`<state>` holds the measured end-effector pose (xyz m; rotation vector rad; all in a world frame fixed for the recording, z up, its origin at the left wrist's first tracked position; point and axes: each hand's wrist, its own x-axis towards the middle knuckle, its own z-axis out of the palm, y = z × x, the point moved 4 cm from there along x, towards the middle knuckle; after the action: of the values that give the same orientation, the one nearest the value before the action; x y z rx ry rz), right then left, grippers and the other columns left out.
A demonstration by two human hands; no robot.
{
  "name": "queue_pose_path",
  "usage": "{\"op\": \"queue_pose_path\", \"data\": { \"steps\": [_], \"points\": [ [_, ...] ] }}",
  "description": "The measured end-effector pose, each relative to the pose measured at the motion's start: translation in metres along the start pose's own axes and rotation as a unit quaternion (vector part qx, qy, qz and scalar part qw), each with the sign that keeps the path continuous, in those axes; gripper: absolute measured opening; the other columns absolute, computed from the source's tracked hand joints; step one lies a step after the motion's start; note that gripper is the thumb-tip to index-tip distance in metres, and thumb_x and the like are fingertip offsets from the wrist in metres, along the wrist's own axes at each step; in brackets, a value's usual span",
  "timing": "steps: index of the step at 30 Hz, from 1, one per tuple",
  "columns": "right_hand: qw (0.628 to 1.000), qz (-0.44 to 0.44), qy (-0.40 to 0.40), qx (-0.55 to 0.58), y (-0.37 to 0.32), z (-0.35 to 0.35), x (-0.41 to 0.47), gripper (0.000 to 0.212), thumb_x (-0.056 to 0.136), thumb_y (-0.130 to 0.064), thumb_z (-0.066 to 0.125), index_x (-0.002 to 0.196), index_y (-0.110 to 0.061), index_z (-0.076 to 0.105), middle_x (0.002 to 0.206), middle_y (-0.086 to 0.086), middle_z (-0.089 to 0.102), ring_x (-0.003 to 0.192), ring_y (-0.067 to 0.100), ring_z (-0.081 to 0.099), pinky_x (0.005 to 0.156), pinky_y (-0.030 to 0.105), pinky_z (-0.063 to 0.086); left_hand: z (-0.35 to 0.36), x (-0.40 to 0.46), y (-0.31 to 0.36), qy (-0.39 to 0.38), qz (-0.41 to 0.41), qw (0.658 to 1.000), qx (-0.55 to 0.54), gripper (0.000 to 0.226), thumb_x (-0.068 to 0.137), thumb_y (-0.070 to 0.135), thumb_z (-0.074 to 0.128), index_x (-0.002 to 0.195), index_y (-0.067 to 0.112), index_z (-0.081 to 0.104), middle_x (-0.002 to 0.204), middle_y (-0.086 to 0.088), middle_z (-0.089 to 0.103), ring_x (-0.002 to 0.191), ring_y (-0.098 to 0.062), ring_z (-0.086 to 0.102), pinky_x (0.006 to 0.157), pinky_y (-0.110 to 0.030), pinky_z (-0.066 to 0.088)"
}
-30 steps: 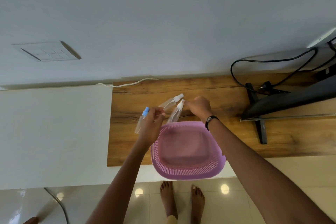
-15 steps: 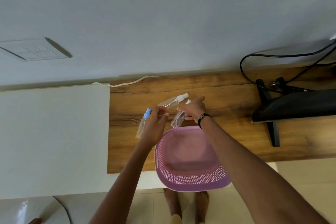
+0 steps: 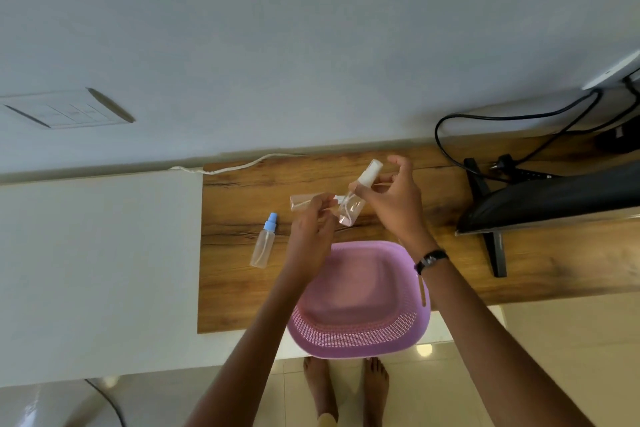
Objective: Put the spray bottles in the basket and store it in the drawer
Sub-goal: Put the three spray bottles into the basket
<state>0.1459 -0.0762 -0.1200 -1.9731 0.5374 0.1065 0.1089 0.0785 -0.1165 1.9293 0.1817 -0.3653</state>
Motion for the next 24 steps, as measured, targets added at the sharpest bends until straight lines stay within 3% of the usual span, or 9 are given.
{"op": "queue_pose_path", "data": {
  "steps": [3,9,12,15,17,19,24],
  "points": [
    [0.997,-0.078,-0.016,0.009,-0.007,-0.018,-0.037,0.049,0.075,-0.026,0.078,0.117,-0.016,0.056,0.104,-0.001,0.065,0.094,0.009,0.062,0.073,0.018,0.053,0.012,-0.021,0.013,0.003,0.012,0.999,-0.031,0.035,0.094,0.011,0.049,0.13,0.015,0.051,0.122,-0.001,0.063,0.108,-0.01,0.059,0.095,-0.032,0.048],
    [0.979,-0.195,-0.015,-0.052,0.019,-0.042,-0.112,0.029,0.076,-0.017,0.074,0.103,-0.013,0.064,0.097,-0.002,0.065,0.092,-0.002,0.059,0.075,0.006,0.046,0.038,-0.09,0.012,-0.024,0.013,0.998,-0.061,0.031,0.098,0.015,0.043,0.124,0.024,0.056,0.105,0.009,0.067,0.091,-0.005,0.064,0.07,-0.02,0.055],
    [0.974,-0.204,-0.004,-0.103,0.051,-0.04,-0.135,0.028,0.075,-0.011,0.076,0.102,-0.01,0.066,0.092,0.001,0.069,0.085,-0.005,0.06,0.072,0.004,0.047,0.057,-0.116,-0.003,-0.036,-0.026,0.994,-0.097,0.031,0.098,0.011,0.043,0.117,0.033,0.056,0.106,0.012,0.066,0.099,-0.002,0.063,0.079,-0.019,0.054],
    [0.969,-0.195,-0.001,-0.149,0.076,-0.034,-0.143,0.027,0.077,-0.011,0.074,0.103,-0.006,0.066,0.094,0.004,0.071,0.087,0.007,0.064,0.077,0.007,0.046,0.074,-0.127,-0.025,-0.048,-0.106,0.984,-0.135,0.037,0.096,0.008,0.044,0.103,0.042,0.057,0.101,0.012,0.068,0.099,-0.004,0.064,0.081,-0.025,0.054],
    [0.968,-0.187,-0.001,-0.168,0.087,-0.03,-0.143,0.027,0.079,-0.011,0.072,0.104,-0.004,0.066,0.095,0.006,0.072,0.088,0.012,0.065,0.079,0.01,0.045,0.084,-0.128,-0.038,-0.055,-0.154,0.971,-0.172,0.038,0.094,0.004,0.045,0.109,0.036,0.057,0.107,0.007,0.068,0.102,-0.01,0.063,0.087,-0.031,0.054],
    [0.965,-0.188,0.001,-0.182,0.091,-0.027,-0.141,0.024,0.079,-0.01,0.071,0.102,-0.003,0.067,0.093,0.007,0.072,0.086,0.013,0.066,0.081,0.012,0.045,0.091,-0.126,-0.046,-0.062,-0.185,0.96,-0.201,0.04,0.093,0.002,0.045,0.127,0.023,0.049,0.118,0.003,0.064,0.108,-0.013,0.06,0.091,-0.029,0.052],
    [0.968,-0.178,-0.006,-0.178,0.101,-0.021,-0.136,0.023,0.079,-0.007,0.071,0.101,-0.004,0.066,0.09,0.009,0.071,0.083,0.014,0.066,0.074,0.018,0.052,0.101,-0.121,-0.053,-0.081,-0.201,0.949,-0.228,0.05,0.095,0.0,0.043,0.14,0.018,0.031,0.102,0.017,0.058,0.094,-0.001,0.059,0.073,-0.015,0.054]
  ]
}}
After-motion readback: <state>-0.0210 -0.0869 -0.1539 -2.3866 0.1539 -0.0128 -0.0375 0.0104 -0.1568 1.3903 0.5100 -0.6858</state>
